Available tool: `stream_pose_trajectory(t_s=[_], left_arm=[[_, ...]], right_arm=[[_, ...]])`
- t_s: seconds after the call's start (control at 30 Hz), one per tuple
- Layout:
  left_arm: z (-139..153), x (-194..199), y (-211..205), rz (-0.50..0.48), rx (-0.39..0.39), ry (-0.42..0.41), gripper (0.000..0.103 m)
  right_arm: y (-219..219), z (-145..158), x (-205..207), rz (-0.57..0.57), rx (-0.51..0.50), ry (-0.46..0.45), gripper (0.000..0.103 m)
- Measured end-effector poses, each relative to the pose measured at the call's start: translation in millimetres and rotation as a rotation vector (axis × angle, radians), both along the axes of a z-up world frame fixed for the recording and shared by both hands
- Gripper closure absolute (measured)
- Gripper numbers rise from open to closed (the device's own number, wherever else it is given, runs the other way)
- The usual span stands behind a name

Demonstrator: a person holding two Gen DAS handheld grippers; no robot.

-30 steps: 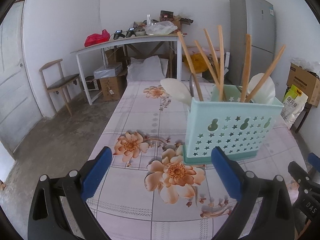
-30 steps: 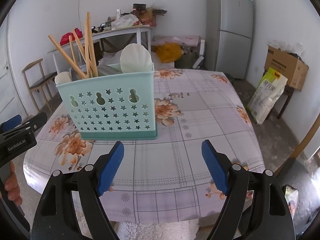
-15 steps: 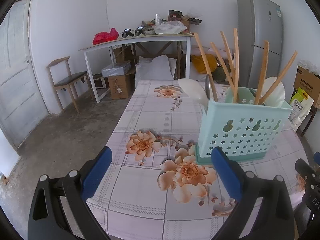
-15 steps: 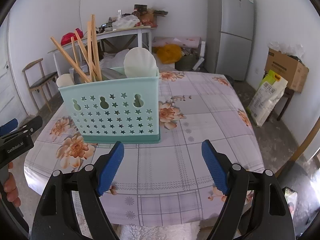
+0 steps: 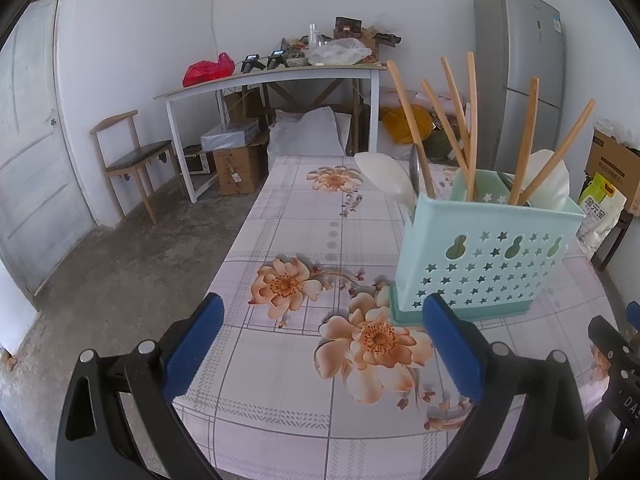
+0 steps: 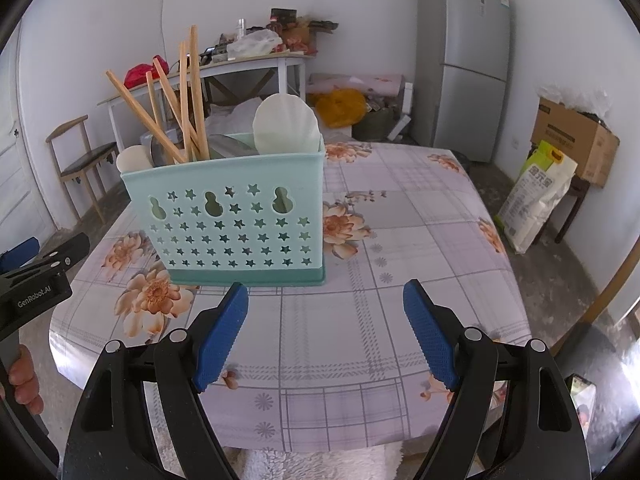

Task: Organize utensils

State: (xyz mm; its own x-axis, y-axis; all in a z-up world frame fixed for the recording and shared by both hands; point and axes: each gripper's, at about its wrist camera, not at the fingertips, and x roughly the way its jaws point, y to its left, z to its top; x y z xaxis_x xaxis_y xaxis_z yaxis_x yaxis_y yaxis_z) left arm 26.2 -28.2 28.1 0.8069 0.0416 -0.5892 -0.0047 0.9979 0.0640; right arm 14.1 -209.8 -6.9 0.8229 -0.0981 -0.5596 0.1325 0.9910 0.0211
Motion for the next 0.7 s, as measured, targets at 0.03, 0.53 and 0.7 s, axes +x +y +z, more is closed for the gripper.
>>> stream_pose_trajectory(t_s=[0.03,0.53,0.7], left_arm=[[-0.2,0.0,0.3,0.000,-0.002,0.000,0.006],[-0.8,-0.4,0.1,-0.001,-0.001,0.004,0.006],[-0.7,-0.6,0.4,-0.002,-0.002,0.002,0.006]], right_arm=[[-0.1,0.0,0.2,0.000,0.001,0.000,0.027],[0.5,1.8,-0.5,0.002,0.004,-0.005,0.027],[0.5,1.8,-0.6,0.002,0.004,-0.004,0.027]])
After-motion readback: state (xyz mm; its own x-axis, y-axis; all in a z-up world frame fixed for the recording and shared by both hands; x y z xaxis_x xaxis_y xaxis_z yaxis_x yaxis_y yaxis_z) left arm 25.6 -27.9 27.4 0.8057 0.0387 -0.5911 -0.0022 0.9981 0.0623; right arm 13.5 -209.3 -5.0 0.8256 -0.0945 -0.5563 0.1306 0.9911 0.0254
